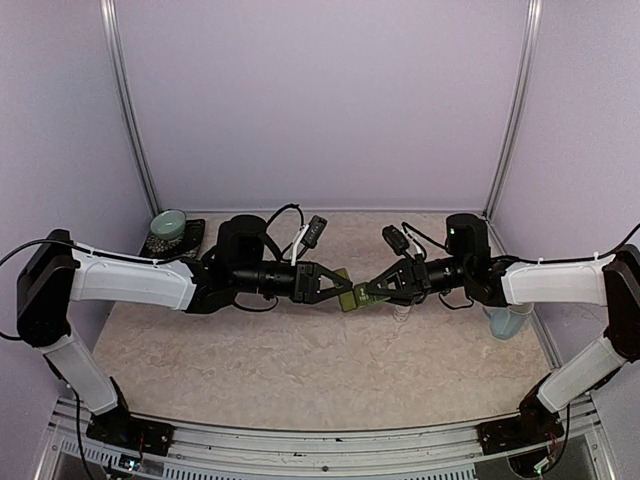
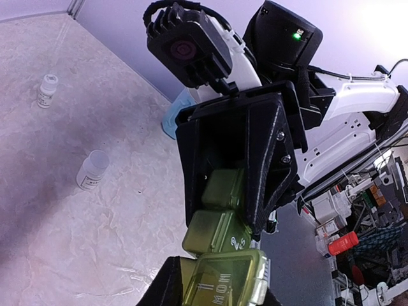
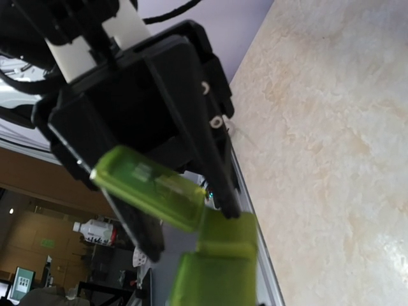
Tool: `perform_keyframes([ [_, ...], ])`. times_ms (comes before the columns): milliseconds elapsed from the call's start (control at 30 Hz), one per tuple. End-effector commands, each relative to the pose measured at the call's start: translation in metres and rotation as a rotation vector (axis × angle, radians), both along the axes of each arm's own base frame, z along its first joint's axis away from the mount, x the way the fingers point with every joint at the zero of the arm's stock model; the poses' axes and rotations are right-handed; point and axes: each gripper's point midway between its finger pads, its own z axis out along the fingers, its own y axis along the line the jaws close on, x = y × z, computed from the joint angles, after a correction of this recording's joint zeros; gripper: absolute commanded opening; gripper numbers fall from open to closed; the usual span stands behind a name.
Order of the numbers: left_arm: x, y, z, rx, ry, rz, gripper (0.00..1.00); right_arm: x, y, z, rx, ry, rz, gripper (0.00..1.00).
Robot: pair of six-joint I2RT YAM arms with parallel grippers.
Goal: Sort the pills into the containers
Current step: Pass from the right arm to the left
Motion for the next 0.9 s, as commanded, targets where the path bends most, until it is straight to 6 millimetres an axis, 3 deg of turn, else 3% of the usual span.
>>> perform_keyframes([
  [0,0.002,-0.004,0.008,-0.02,-0.025,-0.001,0.26,-0.003,0.0,0.003,0.015,-0.018,0.015,0.35],
  [333,0.006,-0.003,0.007,-0.019,-0.017,0.022,0.19,-0.004,-0.001,-0.01,-0.009,-0.01,0.021,0.31],
  [433,0.008,-0.002,0.005,-0.015,-0.005,0.037,0.13,-0.005,-0.001,-0.017,-0.021,-0.001,0.024,0.31],
  [600,0.014,0.0,0.001,-0.002,0.011,0.08,0.0,-0.005,-0.001,-0.021,-0.028,0.006,0.023,0.34],
  [867,0.022,0.004,0.004,0.008,0.005,0.138,0.0,-0.005,0.0,-0.026,-0.038,0.018,0.025,0.47],
])
